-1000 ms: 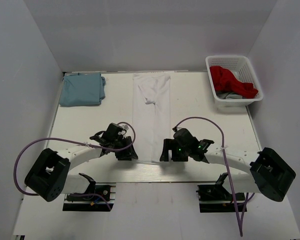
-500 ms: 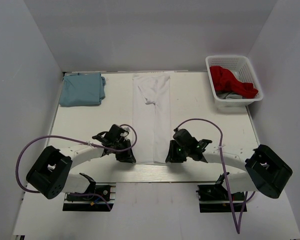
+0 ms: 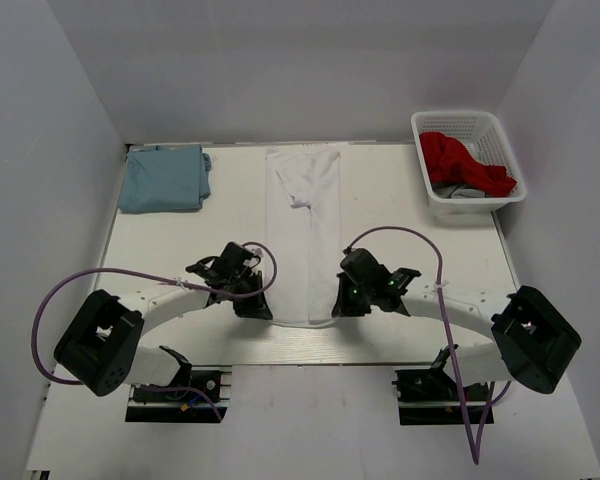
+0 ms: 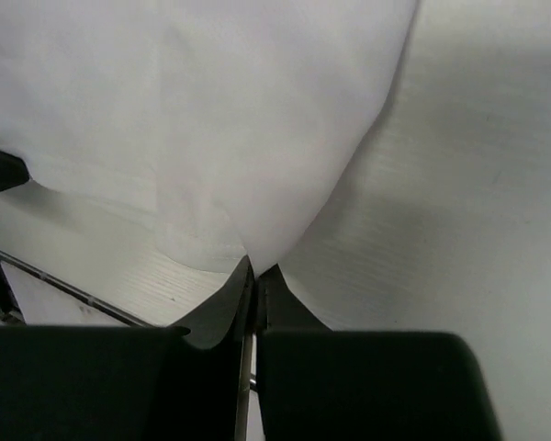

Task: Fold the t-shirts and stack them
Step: Grab the bottom of the folded rectangular tshirt with both arms, then fold the folded rectangular tshirt in 1/3 of the way

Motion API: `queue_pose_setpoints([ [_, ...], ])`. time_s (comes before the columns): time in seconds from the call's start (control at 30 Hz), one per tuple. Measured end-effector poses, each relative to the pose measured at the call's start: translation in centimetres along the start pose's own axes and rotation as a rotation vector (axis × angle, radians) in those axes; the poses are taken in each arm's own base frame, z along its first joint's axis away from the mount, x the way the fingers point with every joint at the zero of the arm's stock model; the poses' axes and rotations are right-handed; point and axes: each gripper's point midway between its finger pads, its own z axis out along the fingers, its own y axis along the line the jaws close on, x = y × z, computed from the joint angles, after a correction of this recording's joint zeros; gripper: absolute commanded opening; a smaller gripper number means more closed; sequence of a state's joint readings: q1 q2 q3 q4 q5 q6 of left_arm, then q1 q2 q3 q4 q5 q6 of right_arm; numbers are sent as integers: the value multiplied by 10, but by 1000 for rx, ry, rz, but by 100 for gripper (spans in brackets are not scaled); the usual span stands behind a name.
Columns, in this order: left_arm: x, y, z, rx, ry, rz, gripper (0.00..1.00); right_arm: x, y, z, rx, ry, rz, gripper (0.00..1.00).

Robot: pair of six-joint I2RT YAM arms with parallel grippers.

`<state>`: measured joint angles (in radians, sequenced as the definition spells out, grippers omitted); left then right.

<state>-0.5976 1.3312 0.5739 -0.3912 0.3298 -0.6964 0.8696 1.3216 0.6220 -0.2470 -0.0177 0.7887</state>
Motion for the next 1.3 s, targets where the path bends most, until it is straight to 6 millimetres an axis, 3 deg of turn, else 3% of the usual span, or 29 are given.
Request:
queue_pose_setpoints([
  [0.23,-57,-40,-14,19,-107,21,0,-63,20,-12,73,-129,4,0],
  [0.43,-107,-51,-20,-54,-212,-16,0,-92,6,-9,171,-155,14,0],
  [0.77,-201,-80,-51,-70,-428,-43,0,-191,10,-32,205,-335,43,0],
  [0.93,-240,-77,-41,-91,-455,-57,0,-228,2,-25,222,-361,48,0],
  [1.13,-268,-57,-21,-129,-446,-81,0,-260,-10,-5,224,-347,45,0],
  [1.3,-284,-46,-19,-135,-458,-89,0,-279,-13,9,181,-339,39,0],
])
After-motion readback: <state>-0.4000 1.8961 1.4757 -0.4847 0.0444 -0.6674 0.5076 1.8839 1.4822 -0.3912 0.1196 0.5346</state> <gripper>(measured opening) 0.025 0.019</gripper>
